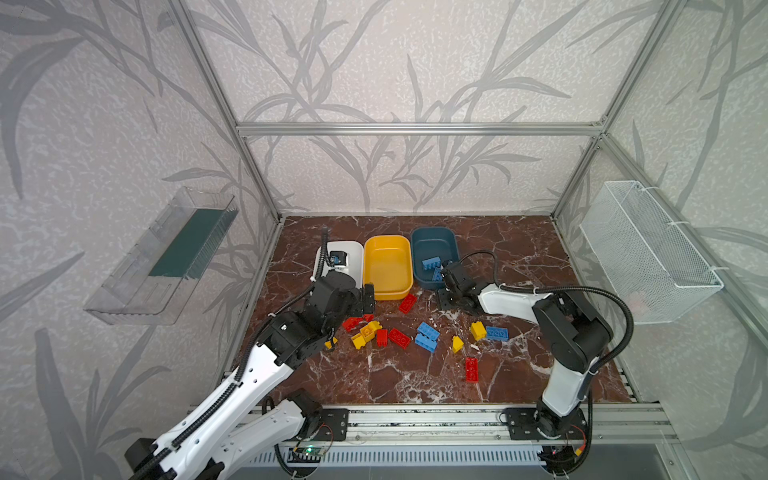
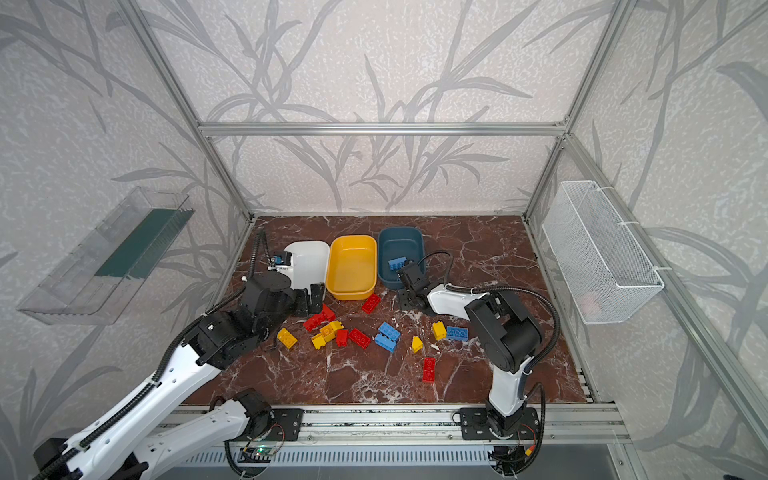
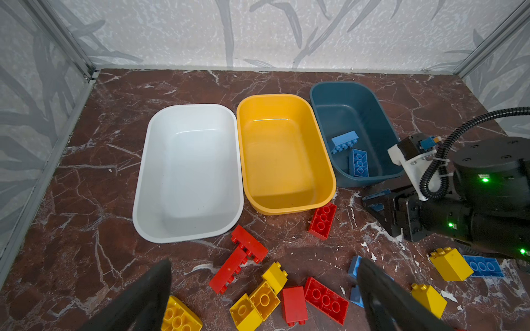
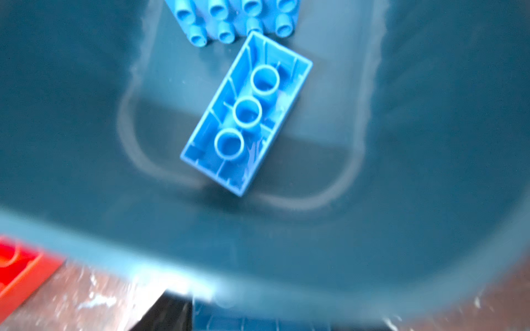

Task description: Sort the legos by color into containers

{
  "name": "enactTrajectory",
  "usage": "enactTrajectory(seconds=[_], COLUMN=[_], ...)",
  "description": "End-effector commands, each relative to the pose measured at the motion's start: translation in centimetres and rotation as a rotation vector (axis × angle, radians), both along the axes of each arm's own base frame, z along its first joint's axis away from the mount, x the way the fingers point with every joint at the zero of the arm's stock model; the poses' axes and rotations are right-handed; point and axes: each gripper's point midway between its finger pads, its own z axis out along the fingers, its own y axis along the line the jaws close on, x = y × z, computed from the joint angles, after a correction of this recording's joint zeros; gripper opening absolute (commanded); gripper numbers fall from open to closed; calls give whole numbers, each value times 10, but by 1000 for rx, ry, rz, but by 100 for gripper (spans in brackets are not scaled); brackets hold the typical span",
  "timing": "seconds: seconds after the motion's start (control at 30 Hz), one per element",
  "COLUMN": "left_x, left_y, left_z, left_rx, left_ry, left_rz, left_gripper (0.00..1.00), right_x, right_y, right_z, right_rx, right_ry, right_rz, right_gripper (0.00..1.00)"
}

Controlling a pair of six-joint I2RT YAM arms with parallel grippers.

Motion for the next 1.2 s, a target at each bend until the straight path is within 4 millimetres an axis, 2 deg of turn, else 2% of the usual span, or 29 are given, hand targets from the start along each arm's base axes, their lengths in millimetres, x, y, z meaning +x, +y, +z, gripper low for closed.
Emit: enactTrajectory(seconds=[0.0, 0.03, 0.07, 0.37, 0.57, 0.73, 0.9, 1.03, 1.17], left_x=[-1, -1, -1, -1, -1, -3, -4, -5, -6], left_y=[9, 10, 11, 15, 19, 16, 13, 8, 5], left_z=[4, 5, 5, 7, 10, 10, 9, 7, 6], left_rx=[20, 17, 17, -12, -8, -8, -11, -15, -19], left_ry=[-28, -33, -36, -59, -66, -60, -51, -37, -32], left_rz=[26, 31, 37, 67, 87, 63, 42, 13, -2], left_gripper=[99, 99, 99, 99, 99, 99, 99, 99, 99], right_x=[-10, -13, -13, -33, -34, -26, -10, 8, 29], right_y=[-3, -3, -3, -6, -1, 11, 25, 34, 38], right_z=[23, 24, 37, 78, 104, 119, 131, 139, 138], right_rx=[16, 14, 33, 81, 128, 172, 193, 192, 191], right_ry=[-23, -18, -41, -92, -136, -148, -157, -175, -167], right_rz=[-2, 3, 5, 43, 68, 78, 86, 89, 75], right_gripper=[54, 55, 54, 54, 54, 54, 54, 54, 54])
